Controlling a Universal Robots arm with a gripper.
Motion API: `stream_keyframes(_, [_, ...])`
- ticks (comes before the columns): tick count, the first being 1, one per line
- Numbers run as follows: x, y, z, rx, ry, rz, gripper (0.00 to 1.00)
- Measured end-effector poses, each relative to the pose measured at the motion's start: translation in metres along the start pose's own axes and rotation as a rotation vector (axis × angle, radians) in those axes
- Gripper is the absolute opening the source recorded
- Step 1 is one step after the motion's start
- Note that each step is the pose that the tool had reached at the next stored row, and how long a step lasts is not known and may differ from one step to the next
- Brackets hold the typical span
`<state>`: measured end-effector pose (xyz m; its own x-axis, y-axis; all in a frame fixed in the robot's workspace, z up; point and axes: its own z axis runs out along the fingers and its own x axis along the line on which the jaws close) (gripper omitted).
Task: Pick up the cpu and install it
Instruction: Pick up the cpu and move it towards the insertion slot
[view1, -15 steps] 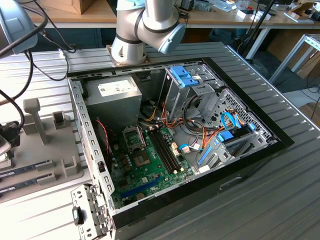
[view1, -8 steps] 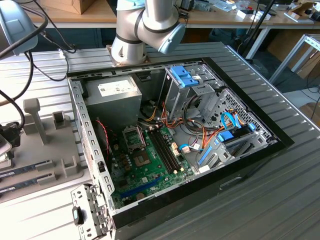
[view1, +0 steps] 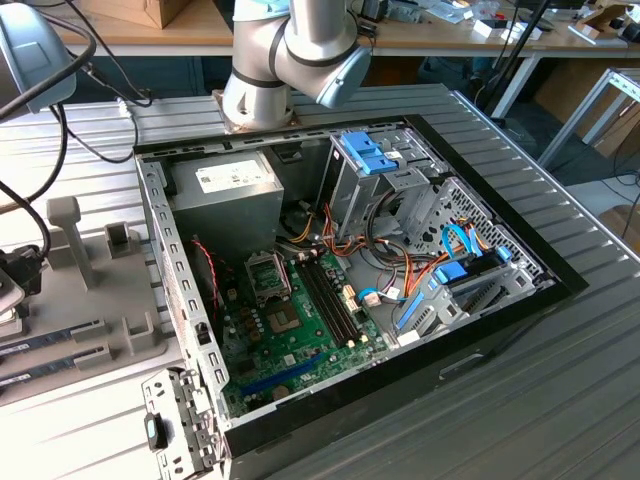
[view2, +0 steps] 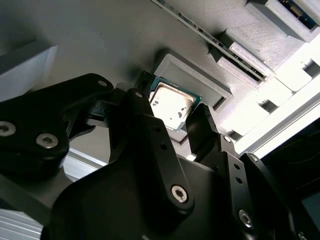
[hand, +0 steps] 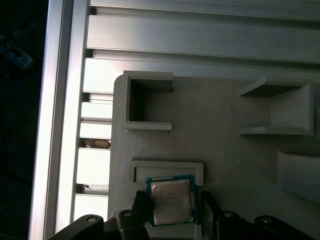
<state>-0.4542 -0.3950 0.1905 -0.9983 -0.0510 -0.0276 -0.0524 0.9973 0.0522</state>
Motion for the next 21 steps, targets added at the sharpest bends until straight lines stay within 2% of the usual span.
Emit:
stream_keyframes(5, [0.0,0.0,0.0,0.0,0.0001,0.0,0.55])
stream_keyframes(6, [0.0,0.0,0.0,0.0,0.0,0.0,0.48])
stream_keyframes(21, [0.0,0.0001,-0.0014,-0.0007,-0.0003,-0.001,0.47])
